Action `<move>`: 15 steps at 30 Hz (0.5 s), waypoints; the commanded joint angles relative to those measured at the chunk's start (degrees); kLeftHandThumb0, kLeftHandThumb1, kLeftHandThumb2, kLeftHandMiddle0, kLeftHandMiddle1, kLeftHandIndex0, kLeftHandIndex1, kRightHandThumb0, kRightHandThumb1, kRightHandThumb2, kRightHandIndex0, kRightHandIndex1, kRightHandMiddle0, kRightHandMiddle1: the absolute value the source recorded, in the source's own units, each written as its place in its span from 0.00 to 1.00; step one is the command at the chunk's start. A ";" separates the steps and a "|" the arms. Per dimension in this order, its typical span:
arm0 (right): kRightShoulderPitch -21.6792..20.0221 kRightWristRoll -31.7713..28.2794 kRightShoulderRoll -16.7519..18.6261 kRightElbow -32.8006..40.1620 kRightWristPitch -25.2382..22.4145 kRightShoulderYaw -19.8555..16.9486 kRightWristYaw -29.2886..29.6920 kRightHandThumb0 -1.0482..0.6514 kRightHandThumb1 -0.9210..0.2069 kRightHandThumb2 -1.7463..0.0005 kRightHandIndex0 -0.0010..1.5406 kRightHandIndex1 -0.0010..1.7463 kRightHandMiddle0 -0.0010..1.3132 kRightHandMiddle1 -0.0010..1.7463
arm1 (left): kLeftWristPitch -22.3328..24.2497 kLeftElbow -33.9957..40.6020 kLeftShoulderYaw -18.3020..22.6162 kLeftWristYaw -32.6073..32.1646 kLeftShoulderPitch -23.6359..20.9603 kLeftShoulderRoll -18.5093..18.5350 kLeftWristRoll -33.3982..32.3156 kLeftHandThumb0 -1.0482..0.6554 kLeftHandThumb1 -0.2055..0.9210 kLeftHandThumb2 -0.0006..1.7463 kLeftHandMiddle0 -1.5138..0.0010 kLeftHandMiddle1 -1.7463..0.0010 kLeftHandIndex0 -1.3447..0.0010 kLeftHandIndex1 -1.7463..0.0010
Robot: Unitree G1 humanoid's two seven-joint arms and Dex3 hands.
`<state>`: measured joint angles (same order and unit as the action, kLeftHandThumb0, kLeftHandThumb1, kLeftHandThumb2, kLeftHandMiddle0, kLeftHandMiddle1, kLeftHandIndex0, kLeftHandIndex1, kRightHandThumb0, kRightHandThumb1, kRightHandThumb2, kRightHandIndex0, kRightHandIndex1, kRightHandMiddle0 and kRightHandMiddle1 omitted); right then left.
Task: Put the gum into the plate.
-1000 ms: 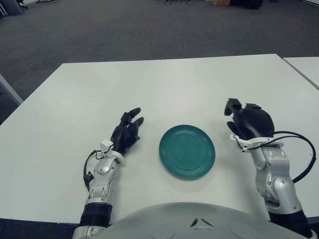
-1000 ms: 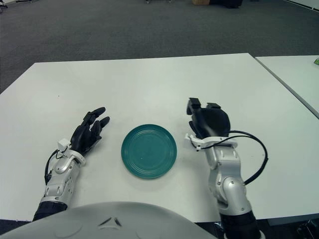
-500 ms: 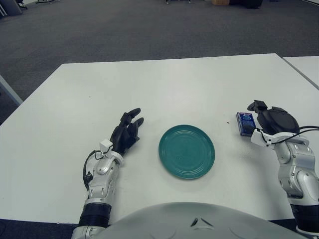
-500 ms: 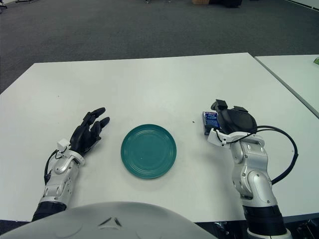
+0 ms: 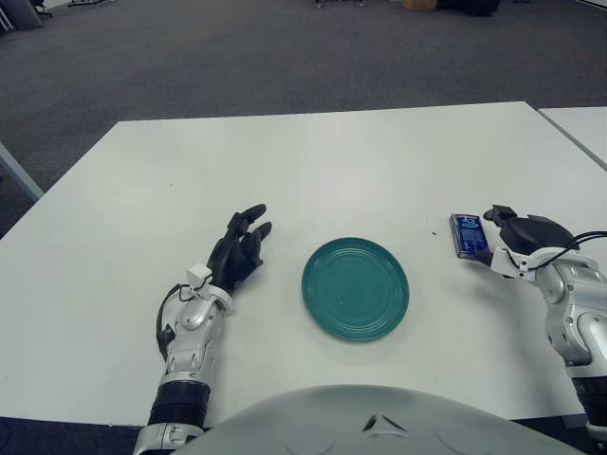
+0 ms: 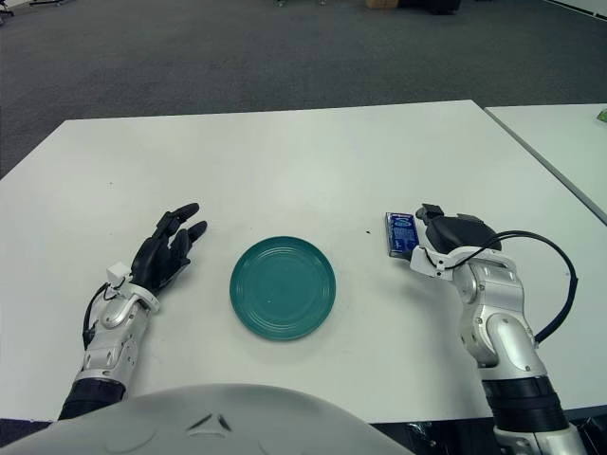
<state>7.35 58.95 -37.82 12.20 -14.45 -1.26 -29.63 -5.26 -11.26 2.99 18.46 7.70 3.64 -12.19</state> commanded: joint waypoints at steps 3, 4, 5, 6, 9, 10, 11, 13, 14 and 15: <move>-2.26 -2.33 -3.92 -1.76 1.95 0.83 -2.04 0.00 0.00 0.53 0.09 0.01 0.00 0.10 | 0.84 -1.13 -0.28 1.19 1.50 1.29 0.47 0.10 1.00 0.45 0.86 0.78 1.00 0.64; -2.63 -2.58 -4.76 -2.23 2.41 1.02 -2.57 0.00 0.00 0.53 0.08 0.01 0.00 0.09 | 0.70 -1.21 -0.45 1.38 1.56 1.46 0.66 0.10 1.00 0.46 0.87 0.79 1.00 0.65; -2.90 -2.78 -5.35 -2.54 2.70 1.21 -2.92 0.00 0.00 0.52 0.08 0.01 0.00 0.08 | 0.59 -1.31 -0.56 1.52 1.60 1.60 0.78 0.09 1.00 0.47 0.87 0.81 1.00 0.67; -3.26 -2.86 -6.05 -2.91 3.09 1.48 -3.40 0.00 0.00 0.52 0.07 0.00 0.00 0.07 | 0.40 -1.50 -0.67 1.67 1.59 1.81 0.97 0.08 1.00 0.47 0.87 0.82 1.00 0.68; -4.07 -3.03 -7.44 -3.69 3.80 2.17 -4.26 0.00 0.00 0.51 0.06 0.00 0.00 0.03 | -0.02 -1.87 -0.87 1.93 1.51 2.20 1.32 0.07 1.00 0.49 0.88 0.85 1.00 0.72; -4.43 -3.04 -8.03 -3.97 4.14 2.47 -4.57 0.00 0.00 0.51 0.05 0.00 0.00 0.02 | -0.64 -2.13 -0.97 2.14 1.57 2.31 1.45 0.06 1.00 0.49 0.89 0.86 1.00 0.73; -4.85 -3.08 -8.66 -4.27 4.52 2.78 -4.92 0.00 0.00 0.51 0.05 0.00 0.00 0.02 | -1.38 -2.42 -1.06 2.42 1.62 2.40 1.55 0.06 1.00 0.49 0.90 0.87 1.00 0.74; -5.80 -3.16 -9.78 -4.77 5.15 3.37 -5.69 0.00 0.00 0.51 0.04 0.00 0.00 0.01 | -2.94 -3.14 -1.19 3.01 1.68 2.57 1.70 0.05 1.00 0.50 0.91 0.88 1.00 0.77; -6.22 -3.25 -10.20 -4.94 5.35 3.58 -6.01 0.00 0.00 0.50 0.04 0.00 0.00 0.01 | -3.61 -3.47 -1.24 3.25 1.70 2.63 1.76 0.04 1.00 0.50 0.92 0.89 1.00 0.79; -7.23 -3.43 -10.86 -5.10 5.64 3.84 -6.93 0.00 0.00 0.50 0.03 0.00 0.00 0.00 | -4.44 -4.12 -1.23 3.53 1.60 2.62 1.77 0.03 1.00 0.50 0.92 0.90 1.00 0.80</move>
<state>2.83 56.57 -46.72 7.69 -9.88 1.68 -35.00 -9.14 -12.64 2.02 20.95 8.22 5.44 -11.13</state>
